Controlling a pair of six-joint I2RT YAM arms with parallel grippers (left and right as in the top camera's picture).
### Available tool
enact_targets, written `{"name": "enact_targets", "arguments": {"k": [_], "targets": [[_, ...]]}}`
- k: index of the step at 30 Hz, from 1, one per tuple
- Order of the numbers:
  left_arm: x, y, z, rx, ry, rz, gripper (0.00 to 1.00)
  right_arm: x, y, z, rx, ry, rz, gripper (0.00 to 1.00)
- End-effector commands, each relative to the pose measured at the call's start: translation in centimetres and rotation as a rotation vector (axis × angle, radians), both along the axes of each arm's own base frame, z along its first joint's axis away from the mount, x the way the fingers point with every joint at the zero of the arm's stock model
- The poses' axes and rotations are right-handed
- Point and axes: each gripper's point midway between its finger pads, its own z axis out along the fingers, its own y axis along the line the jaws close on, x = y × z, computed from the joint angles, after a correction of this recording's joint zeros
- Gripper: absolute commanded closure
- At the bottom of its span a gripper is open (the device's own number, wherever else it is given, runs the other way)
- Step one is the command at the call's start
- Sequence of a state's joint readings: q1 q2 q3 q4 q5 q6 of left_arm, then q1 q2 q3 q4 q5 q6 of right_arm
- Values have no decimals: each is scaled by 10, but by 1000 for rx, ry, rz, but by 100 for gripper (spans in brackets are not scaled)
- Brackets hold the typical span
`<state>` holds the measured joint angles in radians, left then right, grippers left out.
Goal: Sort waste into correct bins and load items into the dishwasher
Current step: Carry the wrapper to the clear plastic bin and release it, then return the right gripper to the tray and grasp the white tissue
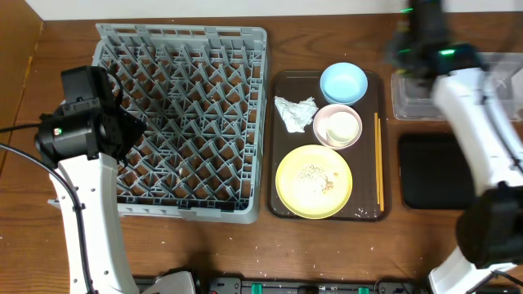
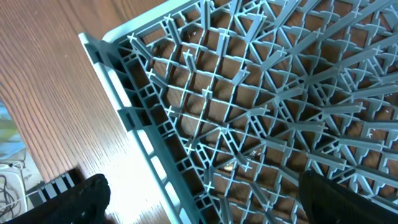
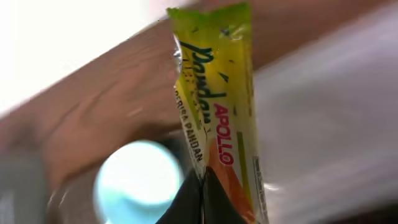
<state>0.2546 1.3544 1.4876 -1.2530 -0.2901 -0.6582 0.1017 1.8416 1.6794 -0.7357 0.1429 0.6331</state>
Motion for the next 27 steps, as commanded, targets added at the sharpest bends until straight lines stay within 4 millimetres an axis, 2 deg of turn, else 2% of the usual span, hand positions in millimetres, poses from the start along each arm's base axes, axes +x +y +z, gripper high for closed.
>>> {"name": "enact_targets", "arguments": {"k": [1,5,8,13,14,15,16,17,18,20,23,27], "targets": [[0,2,6,3,-20,17,2,-11,-47,-10,179,28,-349,98],[0,2,6,3,-20,17,2,-17,-82,-30,251,65,-542,98],[0,2,6,3,-20,17,2,-14,-93,-41,294,61,-628,99],[0,2,6,3,-20,17,2,5,-100,-45,303,1,-639,99],[0,2,6,3,-20,17,2,12,-101,-43,309,-25,-634,94],[0,2,6,3,-20,17,2,17,-101,-40,310,-49,-624,77],[0,2,6,3,-20,17,2,21,-101,-38,313,-63,-610,55],[0,2,6,3,-20,17,2,29,-95,-34,315,-82,-545,32],[0,2,6,3,-20,17,2,36,-86,-30,318,-88,-445,18],[0,2,6,3,-20,17,2,42,-66,-26,351,-83,-299,9],[0,2,6,3,-20,17,2,42,-25,-19,467,-60,-60,6],[0,2,6,3,-20,17,2,34,62,24,587,-185,529,8]]}}
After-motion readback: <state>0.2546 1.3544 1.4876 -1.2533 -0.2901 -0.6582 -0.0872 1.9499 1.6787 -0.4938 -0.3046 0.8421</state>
